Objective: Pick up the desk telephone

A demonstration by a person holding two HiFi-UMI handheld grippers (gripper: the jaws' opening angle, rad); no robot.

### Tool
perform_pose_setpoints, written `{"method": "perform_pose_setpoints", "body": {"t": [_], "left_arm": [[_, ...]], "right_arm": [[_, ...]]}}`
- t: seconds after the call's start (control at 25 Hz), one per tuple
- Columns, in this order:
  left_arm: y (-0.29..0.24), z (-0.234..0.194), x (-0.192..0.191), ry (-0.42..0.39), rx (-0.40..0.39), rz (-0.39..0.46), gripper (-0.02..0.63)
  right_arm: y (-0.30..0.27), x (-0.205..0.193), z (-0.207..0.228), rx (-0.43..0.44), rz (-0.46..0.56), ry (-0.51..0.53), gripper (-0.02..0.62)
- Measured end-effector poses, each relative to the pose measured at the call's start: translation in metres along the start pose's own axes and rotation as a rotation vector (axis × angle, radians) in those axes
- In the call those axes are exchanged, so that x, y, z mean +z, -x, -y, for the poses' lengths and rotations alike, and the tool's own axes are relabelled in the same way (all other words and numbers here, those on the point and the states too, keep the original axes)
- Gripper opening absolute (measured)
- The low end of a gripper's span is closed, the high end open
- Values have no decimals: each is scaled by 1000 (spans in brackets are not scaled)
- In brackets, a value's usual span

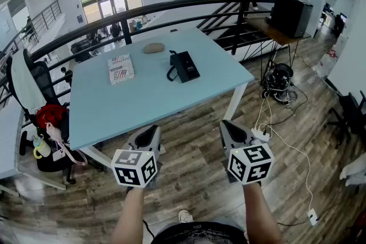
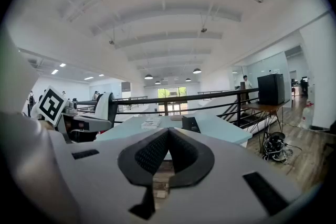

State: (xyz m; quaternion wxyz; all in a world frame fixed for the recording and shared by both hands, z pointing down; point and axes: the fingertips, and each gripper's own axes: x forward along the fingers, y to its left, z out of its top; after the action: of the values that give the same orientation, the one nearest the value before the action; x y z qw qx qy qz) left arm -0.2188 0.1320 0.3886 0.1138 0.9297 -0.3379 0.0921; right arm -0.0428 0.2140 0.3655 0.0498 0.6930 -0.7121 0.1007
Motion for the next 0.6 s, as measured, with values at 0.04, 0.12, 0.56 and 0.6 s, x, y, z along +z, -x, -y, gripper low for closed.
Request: {"method": "perform_pose_setpoints", "body": {"t": [0.04,0.12,0.56,0.6], "left_arm": [[0,0,0,-1,-2,1,26],[-1,-2,-1,-3,-6,3,26],[-19,-2,0,10,-40,17,26],[-22,-1,0,8,-45,17,26]], "right_arm": [[-1,0,-1,-1,1,0,2],[-2,-1,-2,-2,1,1,2],[-11,-5,6,-21,-4,8,3],[-13,-4,8,-23,-4,9,3]]}}
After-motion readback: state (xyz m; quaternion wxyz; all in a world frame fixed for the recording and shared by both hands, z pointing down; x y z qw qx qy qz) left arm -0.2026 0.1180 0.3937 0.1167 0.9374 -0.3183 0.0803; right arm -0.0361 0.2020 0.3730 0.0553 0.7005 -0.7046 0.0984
